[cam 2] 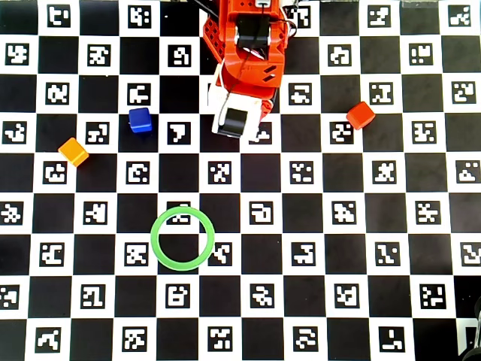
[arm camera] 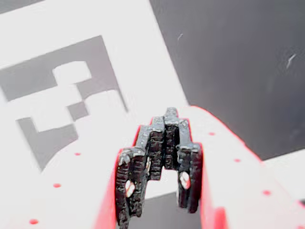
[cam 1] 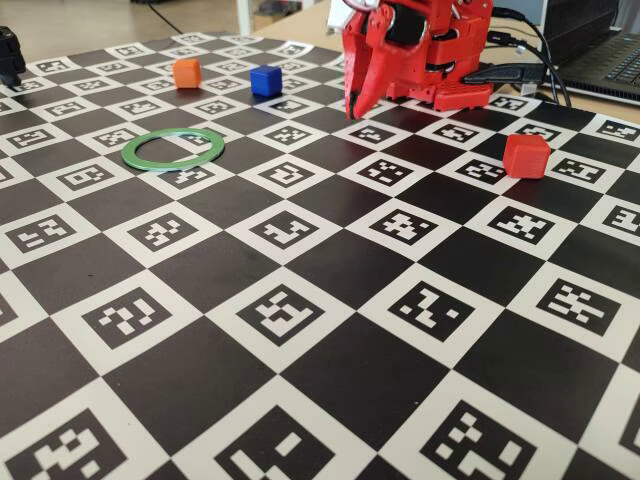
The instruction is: Grab the red cube then put it in the green circle then put the blue cube on top and finally the orange cube on top
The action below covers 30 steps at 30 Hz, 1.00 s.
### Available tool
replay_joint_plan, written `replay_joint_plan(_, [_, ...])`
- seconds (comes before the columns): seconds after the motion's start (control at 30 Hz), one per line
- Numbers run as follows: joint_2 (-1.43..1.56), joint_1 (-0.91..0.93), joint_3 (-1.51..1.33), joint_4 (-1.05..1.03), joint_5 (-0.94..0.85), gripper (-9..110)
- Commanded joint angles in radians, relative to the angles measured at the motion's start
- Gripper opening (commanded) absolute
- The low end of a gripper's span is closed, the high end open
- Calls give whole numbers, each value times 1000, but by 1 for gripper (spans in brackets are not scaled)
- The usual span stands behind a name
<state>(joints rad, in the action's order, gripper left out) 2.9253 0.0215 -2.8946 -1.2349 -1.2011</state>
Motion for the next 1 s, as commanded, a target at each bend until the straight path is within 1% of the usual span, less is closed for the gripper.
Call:
replay_joint_plan(0.0, [-133, -48, 275, -26, 141, -2])
replay_joint_plan(0.2, [-241, -163, 522, -133, 379, -2])
replay_joint_plan(0.4, [-344, -270, 739, -236, 479, -2])
replay_joint_plan(0.43, [-368, -281, 776, -250, 517, -2])
replay_joint_plan(0.57, [-491, -316, 950, -337, 689, -2])
replay_joint_plan(0.77, [-724, -356, 1203, -505, 816, -1])
replay_joint_plan(0.87, [-822, -350, 1304, -586, 908, 4])
replay_joint_plan(0.97, [-885, -348, 1358, -606, 979, 6])
